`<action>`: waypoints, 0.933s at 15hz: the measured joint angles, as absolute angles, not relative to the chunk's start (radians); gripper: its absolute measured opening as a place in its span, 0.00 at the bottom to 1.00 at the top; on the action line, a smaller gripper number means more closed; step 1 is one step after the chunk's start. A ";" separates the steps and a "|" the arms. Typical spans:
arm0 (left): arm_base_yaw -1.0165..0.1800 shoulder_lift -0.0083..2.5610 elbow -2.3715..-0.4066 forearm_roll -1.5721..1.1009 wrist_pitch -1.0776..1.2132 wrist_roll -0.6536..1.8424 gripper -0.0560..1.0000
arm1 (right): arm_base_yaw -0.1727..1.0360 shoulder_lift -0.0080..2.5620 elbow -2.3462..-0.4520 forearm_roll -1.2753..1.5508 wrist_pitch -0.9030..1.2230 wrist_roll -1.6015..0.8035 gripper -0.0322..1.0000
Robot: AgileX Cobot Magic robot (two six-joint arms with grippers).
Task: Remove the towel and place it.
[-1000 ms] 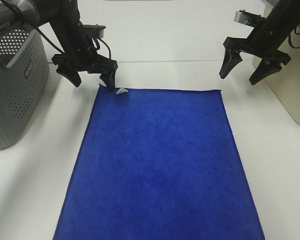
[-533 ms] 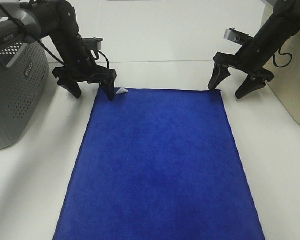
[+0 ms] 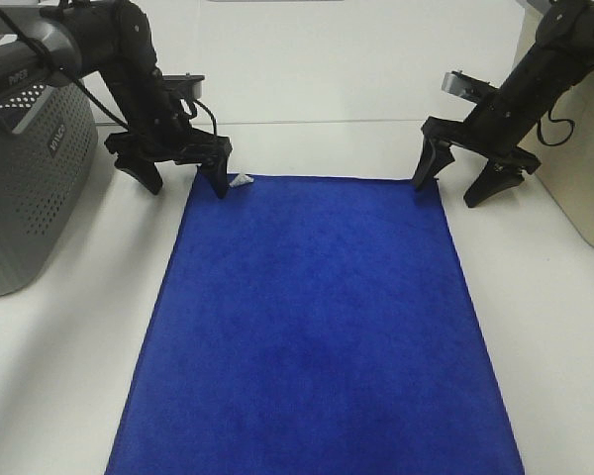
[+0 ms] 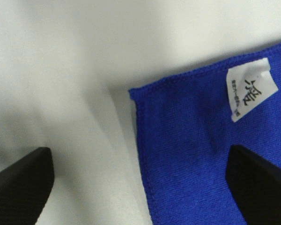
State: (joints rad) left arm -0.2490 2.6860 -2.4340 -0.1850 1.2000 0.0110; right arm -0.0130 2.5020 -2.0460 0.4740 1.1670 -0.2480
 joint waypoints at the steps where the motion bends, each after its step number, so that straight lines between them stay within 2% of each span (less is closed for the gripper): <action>1: -0.249 2.686 -2.434 -0.185 1.200 0.011 0.94 | -0.013 2.502 -2.046 0.474 1.167 -0.249 0.85; 8: -0.248 2.686 -2.434 -0.199 1.199 0.016 0.94 | -0.012 2.502 -2.046 0.457 1.164 -0.252 0.85; 14: -0.280 2.706 -2.447 -0.346 1.170 0.098 0.94 | 0.003 2.513 -2.049 0.484 1.144 -0.245 0.83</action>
State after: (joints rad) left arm -0.2800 2.7060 -2.4470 -0.3460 1.1700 0.0980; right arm 0.0030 2.5130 -2.0490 0.4840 1.1440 -0.2450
